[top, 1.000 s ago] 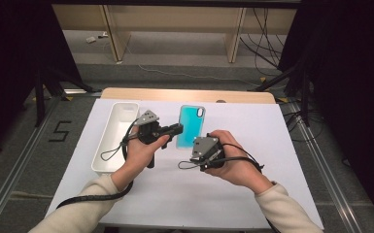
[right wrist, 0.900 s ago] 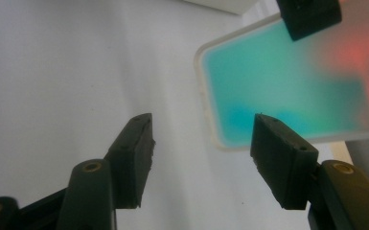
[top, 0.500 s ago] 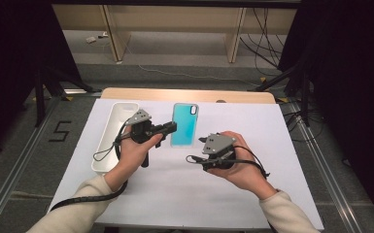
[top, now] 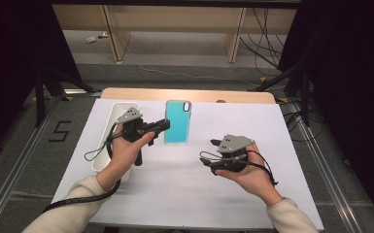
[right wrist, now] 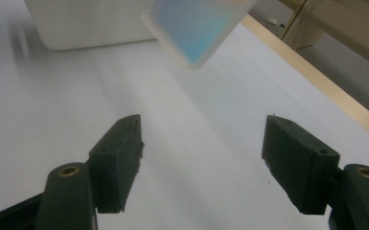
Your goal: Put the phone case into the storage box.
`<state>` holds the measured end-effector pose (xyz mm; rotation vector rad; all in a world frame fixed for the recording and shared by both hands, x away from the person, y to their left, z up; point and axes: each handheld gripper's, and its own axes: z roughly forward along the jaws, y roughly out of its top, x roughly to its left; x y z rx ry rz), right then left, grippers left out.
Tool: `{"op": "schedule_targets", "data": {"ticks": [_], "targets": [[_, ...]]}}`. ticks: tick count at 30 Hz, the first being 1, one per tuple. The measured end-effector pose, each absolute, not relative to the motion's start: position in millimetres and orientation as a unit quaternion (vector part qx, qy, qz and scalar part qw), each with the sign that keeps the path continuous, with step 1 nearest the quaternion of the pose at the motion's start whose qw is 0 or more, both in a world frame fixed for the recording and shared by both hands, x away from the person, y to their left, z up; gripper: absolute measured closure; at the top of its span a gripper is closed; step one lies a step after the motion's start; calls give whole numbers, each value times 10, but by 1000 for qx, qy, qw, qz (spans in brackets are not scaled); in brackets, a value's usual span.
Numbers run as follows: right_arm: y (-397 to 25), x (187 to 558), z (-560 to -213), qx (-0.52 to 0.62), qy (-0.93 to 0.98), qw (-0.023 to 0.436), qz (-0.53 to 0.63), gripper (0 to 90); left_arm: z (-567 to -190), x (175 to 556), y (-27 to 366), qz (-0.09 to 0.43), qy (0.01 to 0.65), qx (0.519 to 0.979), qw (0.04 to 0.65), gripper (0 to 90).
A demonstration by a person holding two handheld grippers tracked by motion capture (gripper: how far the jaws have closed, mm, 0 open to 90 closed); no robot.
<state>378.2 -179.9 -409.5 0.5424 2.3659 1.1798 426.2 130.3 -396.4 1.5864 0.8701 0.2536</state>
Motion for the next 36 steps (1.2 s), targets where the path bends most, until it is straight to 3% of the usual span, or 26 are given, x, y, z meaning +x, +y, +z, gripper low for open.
{"op": "schedule_targets", "data": {"ticks": [13,36], "targets": [[-1958,3675,-4172,257,821,199,468,265,-3905,4241,1446,117,375,682,617,823],[-2175,3507,-4315,299,781,209,507,254,-3811,4278,1691,132,372,681,616,824]]}}
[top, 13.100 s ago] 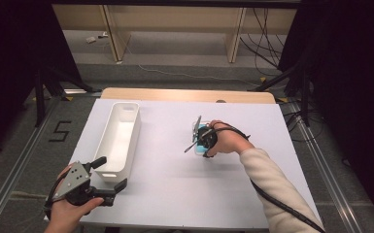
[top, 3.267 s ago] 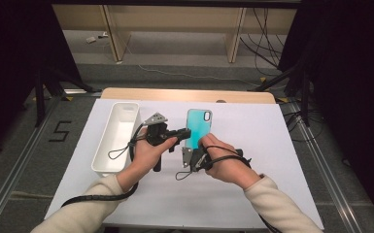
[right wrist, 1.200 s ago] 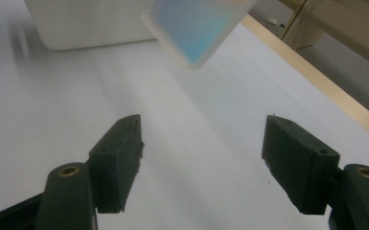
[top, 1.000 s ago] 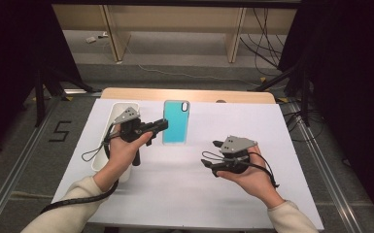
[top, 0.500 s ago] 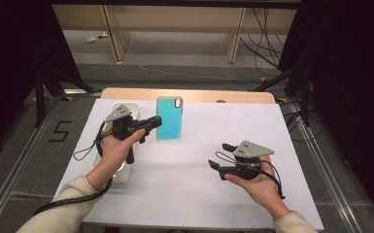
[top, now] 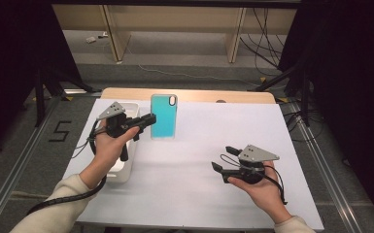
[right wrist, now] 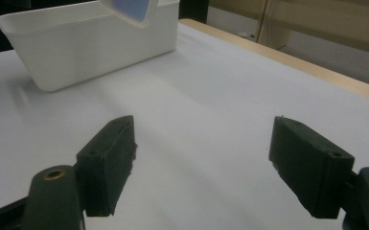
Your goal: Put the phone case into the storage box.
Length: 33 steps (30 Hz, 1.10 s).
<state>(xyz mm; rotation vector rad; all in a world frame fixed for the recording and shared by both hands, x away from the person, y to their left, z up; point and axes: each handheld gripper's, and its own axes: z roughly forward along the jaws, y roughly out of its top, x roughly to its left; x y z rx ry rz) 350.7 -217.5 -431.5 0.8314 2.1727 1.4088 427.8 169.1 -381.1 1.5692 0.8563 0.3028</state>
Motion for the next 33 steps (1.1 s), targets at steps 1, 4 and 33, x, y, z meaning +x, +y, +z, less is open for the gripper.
{"op": "schedule_targets", "data": {"ticks": [1,4,33], "targets": [[-2184,3502,-4308,299,783,211,503,254,-3808,4279,1703,132,373,681,616,824],[-2189,3491,-4306,300,780,211,507,254,-3800,4282,1732,133,372,682,616,824],[-2179,3439,-4307,308,773,223,508,241,-3728,4371,2004,149,366,678,619,823]]}}
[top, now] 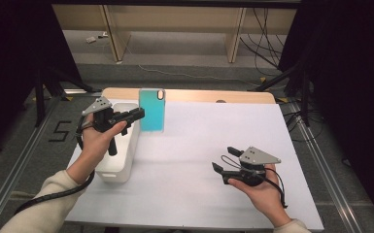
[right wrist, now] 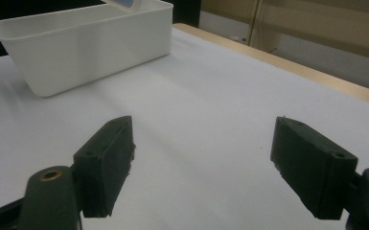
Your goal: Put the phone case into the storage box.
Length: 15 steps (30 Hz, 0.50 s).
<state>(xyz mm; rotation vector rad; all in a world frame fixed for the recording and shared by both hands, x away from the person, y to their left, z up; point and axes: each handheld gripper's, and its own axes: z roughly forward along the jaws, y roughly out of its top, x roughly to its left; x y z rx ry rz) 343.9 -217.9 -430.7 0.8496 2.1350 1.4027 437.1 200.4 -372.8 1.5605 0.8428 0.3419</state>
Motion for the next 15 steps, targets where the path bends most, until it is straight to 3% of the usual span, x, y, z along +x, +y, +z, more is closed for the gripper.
{"op": "schedule_targets", "data": {"ticks": [15], "targets": [[-2187,3429,-4310,311,773,221,507,240,-3724,4440,2103,159,364,679,617,823]]}}
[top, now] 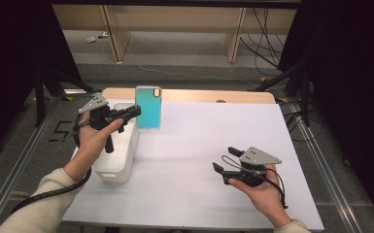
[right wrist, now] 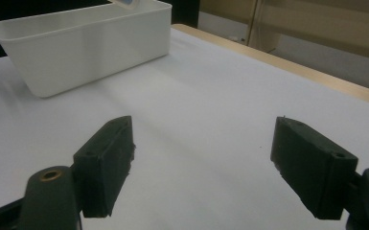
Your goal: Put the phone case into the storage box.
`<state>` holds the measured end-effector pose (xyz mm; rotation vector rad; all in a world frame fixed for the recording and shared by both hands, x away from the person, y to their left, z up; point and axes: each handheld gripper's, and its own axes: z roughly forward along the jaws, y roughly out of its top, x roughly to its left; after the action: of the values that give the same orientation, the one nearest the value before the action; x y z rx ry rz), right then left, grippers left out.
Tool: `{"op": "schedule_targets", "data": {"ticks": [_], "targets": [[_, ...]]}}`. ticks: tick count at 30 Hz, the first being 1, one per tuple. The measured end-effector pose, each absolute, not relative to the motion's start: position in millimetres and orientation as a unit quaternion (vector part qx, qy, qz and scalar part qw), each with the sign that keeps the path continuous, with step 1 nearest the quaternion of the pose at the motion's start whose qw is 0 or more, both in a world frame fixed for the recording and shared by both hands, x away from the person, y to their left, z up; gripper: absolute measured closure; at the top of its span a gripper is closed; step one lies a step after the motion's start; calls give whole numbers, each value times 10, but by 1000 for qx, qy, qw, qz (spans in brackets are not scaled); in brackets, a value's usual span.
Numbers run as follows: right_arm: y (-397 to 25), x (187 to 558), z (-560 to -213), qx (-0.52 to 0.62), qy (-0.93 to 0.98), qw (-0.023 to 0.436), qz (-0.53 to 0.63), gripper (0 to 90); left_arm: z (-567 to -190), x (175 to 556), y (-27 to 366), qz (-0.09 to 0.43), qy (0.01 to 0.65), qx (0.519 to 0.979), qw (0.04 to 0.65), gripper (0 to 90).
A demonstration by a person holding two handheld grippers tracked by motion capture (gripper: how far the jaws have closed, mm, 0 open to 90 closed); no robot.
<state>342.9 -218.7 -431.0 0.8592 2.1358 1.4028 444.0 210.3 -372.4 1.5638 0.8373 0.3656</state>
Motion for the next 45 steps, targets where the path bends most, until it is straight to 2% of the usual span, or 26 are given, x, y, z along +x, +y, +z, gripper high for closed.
{"op": "schedule_targets", "data": {"ticks": [45], "targets": [[-2188,3412,-4325,314,773,219,506,240,-3692,4584,2329,177,374,673,613,823]]}}
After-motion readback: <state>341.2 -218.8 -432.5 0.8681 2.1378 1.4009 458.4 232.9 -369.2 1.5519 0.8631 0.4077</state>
